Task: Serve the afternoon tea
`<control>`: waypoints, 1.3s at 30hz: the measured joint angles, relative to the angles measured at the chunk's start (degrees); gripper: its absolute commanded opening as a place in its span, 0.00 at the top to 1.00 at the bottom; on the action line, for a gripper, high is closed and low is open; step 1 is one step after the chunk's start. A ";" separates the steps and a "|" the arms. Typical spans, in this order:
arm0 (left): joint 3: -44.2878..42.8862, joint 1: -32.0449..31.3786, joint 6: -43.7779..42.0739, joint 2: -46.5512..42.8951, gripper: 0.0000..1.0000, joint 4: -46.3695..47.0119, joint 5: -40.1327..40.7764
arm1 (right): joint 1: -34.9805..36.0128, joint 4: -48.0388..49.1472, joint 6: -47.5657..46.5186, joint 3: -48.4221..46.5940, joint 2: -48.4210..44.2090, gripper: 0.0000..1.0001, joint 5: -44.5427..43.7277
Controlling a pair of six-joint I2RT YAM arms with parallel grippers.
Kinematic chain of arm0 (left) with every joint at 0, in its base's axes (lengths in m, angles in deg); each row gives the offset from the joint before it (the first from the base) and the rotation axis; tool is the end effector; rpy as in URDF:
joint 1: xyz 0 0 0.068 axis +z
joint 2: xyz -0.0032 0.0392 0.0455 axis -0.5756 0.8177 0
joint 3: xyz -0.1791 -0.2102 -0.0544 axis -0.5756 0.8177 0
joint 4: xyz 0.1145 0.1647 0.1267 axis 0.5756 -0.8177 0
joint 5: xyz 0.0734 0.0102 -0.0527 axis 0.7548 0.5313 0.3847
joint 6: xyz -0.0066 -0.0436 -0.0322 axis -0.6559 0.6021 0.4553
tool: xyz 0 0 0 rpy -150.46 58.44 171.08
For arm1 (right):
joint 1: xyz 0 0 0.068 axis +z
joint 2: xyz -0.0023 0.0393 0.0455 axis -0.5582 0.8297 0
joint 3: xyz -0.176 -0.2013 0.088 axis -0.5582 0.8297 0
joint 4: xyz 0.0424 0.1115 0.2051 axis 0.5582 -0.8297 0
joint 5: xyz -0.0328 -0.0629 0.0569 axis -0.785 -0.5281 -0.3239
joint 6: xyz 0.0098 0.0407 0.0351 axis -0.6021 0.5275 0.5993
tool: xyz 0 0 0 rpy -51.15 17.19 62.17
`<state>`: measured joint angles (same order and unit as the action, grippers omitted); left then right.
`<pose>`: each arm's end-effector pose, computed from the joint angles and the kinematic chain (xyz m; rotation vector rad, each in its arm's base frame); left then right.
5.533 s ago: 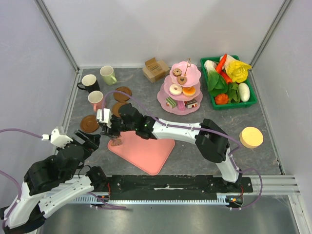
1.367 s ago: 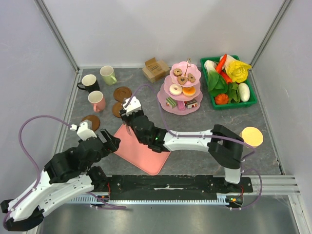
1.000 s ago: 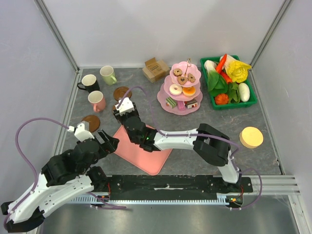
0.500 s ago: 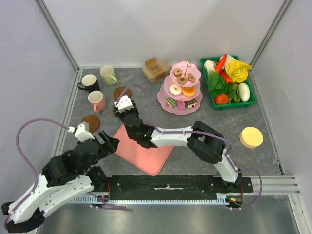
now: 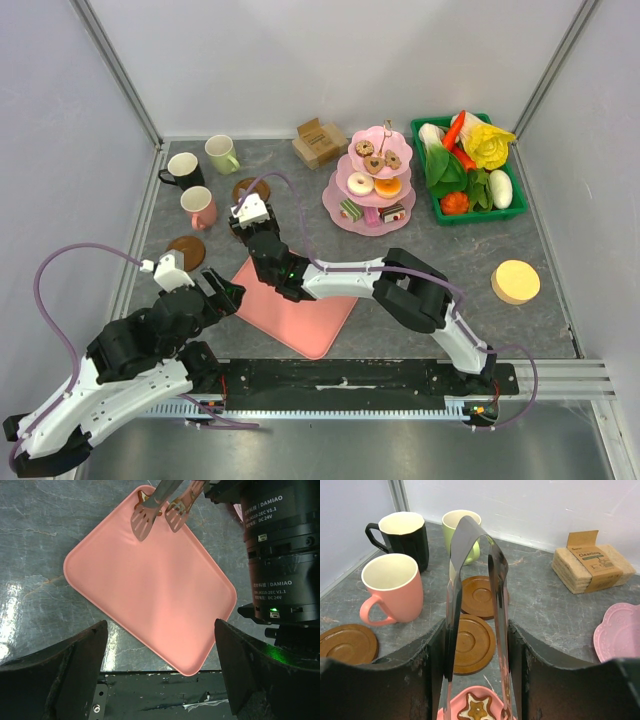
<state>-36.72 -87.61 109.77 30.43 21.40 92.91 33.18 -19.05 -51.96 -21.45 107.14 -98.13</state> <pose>0.0252 -0.0007 0.2817 -0.4791 2.1322 -0.5159 0.2156 0.4415 0.2599 -0.3039 1.4954 0.2264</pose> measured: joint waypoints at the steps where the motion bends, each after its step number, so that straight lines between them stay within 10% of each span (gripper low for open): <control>1: 0.00 0.00 0.00 0.00 0.07 0.00 0.00 | 0.00 0.33 -0.22 -0.35 0.37 0.45 -0.20; 39: -0.02 0.00 0.02 -5.42 0.07 -0.04 0.66 | -0.87 18.67 -6.82 4.42 2.78 0.59 -0.79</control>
<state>-36.74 -87.61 109.79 25.01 21.36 93.57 32.31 -0.38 -58.78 -17.04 109.92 -98.92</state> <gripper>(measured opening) 0.927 0.442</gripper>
